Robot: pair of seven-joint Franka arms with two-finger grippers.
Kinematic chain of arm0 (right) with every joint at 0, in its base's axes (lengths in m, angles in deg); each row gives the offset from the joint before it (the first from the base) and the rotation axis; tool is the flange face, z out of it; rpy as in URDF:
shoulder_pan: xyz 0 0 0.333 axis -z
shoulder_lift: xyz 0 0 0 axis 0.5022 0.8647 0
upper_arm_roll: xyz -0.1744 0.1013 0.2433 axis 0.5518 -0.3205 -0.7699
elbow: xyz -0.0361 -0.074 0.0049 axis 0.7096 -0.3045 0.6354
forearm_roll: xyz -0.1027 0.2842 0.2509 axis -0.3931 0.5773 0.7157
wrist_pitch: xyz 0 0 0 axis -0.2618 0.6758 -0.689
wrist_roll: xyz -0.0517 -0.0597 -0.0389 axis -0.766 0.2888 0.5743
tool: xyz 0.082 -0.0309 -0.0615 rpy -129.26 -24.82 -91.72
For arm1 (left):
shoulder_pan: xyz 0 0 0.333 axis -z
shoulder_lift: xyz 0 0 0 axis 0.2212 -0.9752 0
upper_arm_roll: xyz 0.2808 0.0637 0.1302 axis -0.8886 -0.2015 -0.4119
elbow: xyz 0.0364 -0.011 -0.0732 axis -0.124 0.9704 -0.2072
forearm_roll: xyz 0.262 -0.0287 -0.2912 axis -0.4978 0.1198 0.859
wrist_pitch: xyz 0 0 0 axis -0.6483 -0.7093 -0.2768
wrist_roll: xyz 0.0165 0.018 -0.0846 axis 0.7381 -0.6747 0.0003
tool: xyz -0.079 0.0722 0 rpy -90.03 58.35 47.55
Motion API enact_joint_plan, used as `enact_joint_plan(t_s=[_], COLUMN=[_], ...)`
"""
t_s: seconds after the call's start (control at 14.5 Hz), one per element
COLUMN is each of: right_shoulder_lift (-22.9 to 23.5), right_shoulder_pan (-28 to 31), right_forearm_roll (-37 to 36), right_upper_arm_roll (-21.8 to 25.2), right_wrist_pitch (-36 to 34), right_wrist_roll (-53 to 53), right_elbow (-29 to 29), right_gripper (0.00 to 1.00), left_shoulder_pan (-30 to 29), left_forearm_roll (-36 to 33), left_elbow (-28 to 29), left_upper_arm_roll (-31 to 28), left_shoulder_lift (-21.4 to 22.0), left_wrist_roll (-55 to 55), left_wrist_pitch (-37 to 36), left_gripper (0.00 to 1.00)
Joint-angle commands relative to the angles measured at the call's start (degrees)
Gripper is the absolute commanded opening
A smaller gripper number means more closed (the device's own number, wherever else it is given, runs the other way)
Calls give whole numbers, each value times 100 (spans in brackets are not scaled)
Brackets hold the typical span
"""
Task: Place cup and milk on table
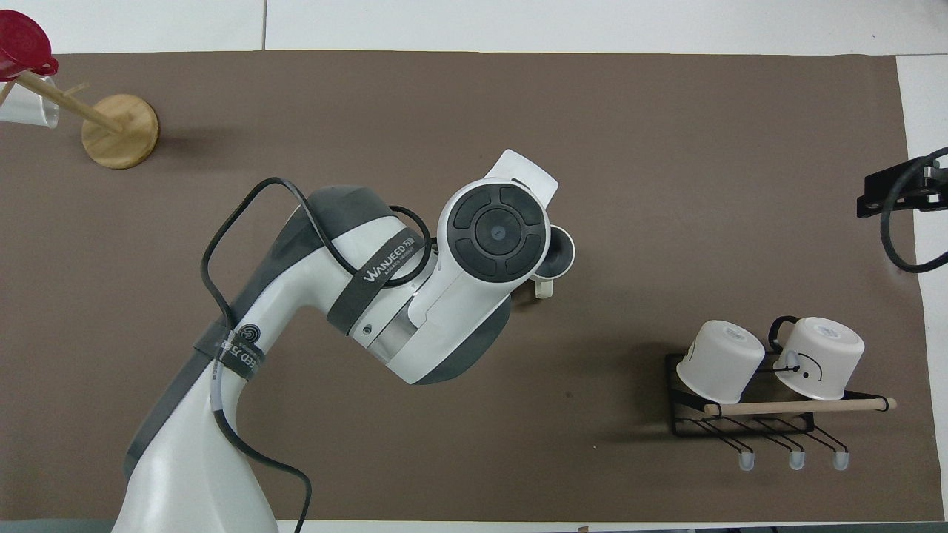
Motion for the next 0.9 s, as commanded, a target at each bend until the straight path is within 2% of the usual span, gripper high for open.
enact_joint_plan(t_s=[0.0,0.07,0.28,0.41,0.62,0.83], right_shoulder_lift=[23,23,23,23,14,6], right_shoulder_pan=[22,22,13,-31,-92,-101], right_forearm_roll=[-55,-55,-37,-37,-37,-37], right_upper_arm_roll=[-40,-40,-49,-49,-49,-49], right_wrist_pitch=[-94,-103,-112,-103,-94,-94], right_wrist_roll=[111,102,75,110,102,67], right_elbow=[-79,-78,-78,-61,-52,-26], right_gripper=[100,100,100,100,100,100], left_shoulder_pan=[36,27,1,-95,-288,-736], left_forearm_roll=[-95,-95,-95,-86,-86,62], left_elbow=[200,200,192,192,279,1033], left_upper_arm_roll=[-57,-57,-66,-92,-92,-83], left_shoulder_lift=[111,111,198,479,944,1665], left_wrist_roll=[19,-33,-95,-104,-121,-611], left_wrist_pitch=[38,47,56,12,-478,-533], left_gripper=[85,100,100,100,100,100])
